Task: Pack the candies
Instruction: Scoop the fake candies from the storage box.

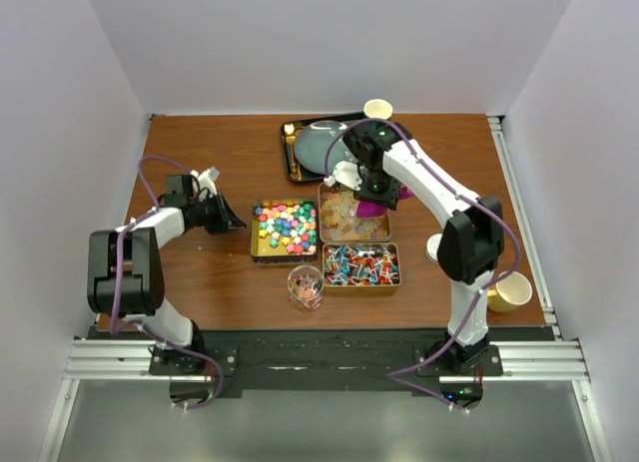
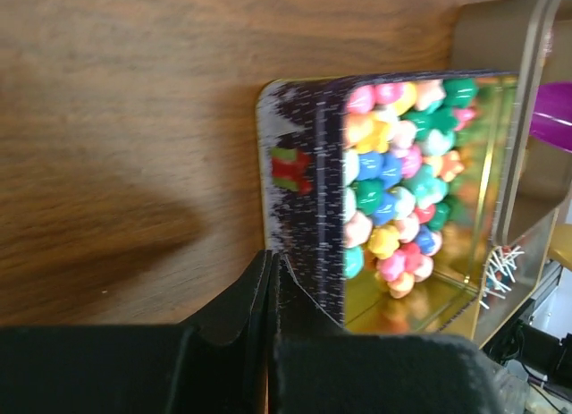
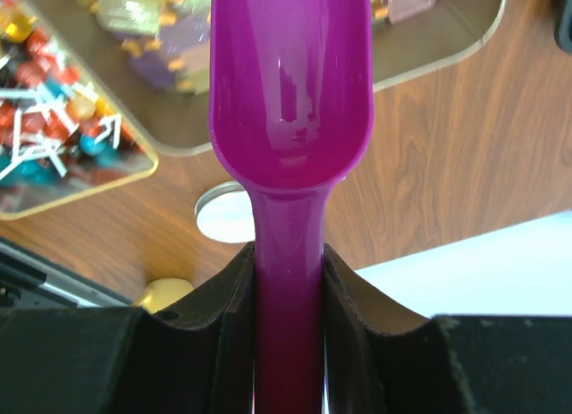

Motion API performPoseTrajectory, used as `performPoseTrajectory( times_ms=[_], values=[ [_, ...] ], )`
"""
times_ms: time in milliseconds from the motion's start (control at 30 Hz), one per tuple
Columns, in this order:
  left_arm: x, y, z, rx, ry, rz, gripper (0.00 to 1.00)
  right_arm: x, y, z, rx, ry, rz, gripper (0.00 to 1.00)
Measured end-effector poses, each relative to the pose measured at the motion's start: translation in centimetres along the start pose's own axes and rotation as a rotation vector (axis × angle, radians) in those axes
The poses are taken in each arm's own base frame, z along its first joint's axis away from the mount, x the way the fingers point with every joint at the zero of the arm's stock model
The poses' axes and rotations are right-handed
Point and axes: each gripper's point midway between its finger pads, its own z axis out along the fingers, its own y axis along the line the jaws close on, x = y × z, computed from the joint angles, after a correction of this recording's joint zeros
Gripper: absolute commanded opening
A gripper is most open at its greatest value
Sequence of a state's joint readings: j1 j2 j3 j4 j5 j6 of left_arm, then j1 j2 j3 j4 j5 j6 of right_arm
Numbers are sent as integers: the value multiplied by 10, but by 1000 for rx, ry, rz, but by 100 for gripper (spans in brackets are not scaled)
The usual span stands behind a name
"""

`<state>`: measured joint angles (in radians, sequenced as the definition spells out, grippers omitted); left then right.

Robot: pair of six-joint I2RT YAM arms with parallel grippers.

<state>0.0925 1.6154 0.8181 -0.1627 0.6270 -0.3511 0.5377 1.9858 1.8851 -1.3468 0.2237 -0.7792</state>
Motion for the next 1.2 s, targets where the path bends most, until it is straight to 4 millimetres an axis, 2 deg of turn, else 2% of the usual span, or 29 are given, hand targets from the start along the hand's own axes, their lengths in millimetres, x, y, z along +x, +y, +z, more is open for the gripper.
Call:
performPoseTrajectory(
  times_ms=[133, 267, 567, 800, 1033, 1200],
  values=[
    [11, 14, 9, -31, 43, -33, 4, -6, -6, 18, -9, 40, -5, 0],
    [21, 23, 18, -40, 90, -67, 4, -13, -19, 26, 7, 51, 4, 0],
    [5, 18, 33, 25, 119, -81, 4, -22, -36, 30, 28, 43, 15, 0],
    [4, 14, 39, 74, 139, -100, 4, -20, -29, 36, 40, 95, -53, 0],
    [4, 13, 40, 87, 144, -103, 4, -11, -10, 48, -5, 150, -115, 0],
    [3, 12, 41, 94, 147, -104, 4, -12, -8, 49, -8, 153, -128, 0]
  ],
)
